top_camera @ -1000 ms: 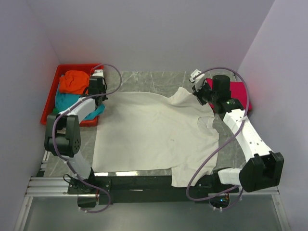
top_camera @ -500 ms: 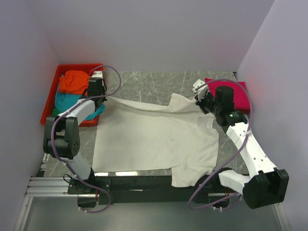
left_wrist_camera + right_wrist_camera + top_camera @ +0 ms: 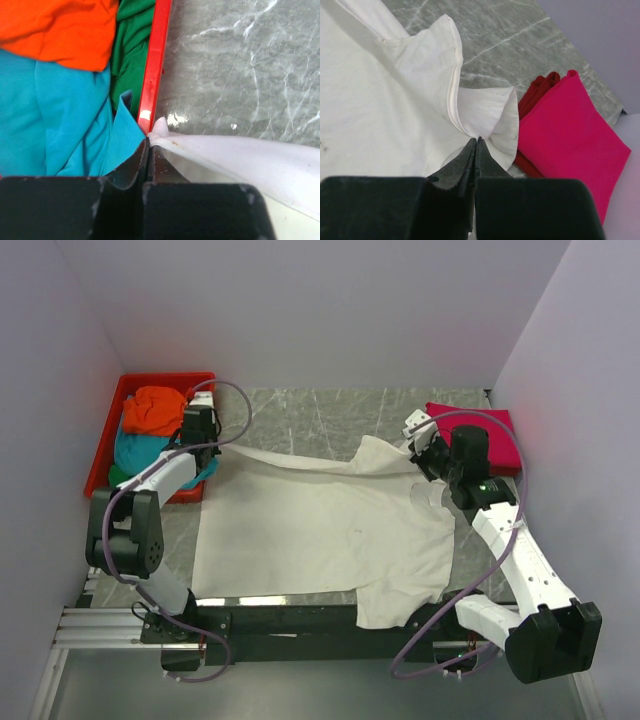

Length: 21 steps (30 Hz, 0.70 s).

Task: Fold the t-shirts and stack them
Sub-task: Fold the tshirt

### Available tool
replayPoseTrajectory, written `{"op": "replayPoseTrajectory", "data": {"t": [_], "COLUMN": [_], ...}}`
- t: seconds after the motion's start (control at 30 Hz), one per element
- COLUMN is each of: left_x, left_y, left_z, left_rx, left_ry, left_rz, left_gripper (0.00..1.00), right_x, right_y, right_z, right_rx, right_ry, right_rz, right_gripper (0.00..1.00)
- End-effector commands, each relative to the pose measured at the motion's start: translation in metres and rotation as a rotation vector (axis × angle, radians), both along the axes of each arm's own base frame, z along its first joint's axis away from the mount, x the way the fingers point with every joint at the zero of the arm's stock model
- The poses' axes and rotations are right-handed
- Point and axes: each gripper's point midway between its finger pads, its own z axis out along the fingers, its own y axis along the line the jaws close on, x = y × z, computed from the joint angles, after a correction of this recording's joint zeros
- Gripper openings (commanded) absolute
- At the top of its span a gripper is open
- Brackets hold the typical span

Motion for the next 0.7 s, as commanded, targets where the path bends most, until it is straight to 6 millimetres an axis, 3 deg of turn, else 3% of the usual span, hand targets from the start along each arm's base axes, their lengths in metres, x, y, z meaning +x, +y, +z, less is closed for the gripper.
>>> {"op": "replayPoseTrajectory", "data": {"t": [0.0,0.3,0.67], "left_x": [-0.003,-0.004,-0.021], "left_y": [-0.001,-0.014,-0.009], "left_z": [0.027,0.008,-0.005], "left_rx": [0.035,0.063,0.107], "left_ry": [-0.065,0.007,0.076], "left_rz": [-0.006,-0.046,-0.039], "left_gripper": [0.00,0.00,0.00], "right_x": [0.007,0.003,0.000], "right_y": [-0.012,-0.014,-0.020], "right_z": [0.021,0.024,0.018], "right_rx": [0.005,0.018,0.018], "right_ry": [-0.087,-0.094,-0.091], "right_rz": [-0.045,-0.038,-0.053], "right_gripper": [0.00,0.00,0.00]}}
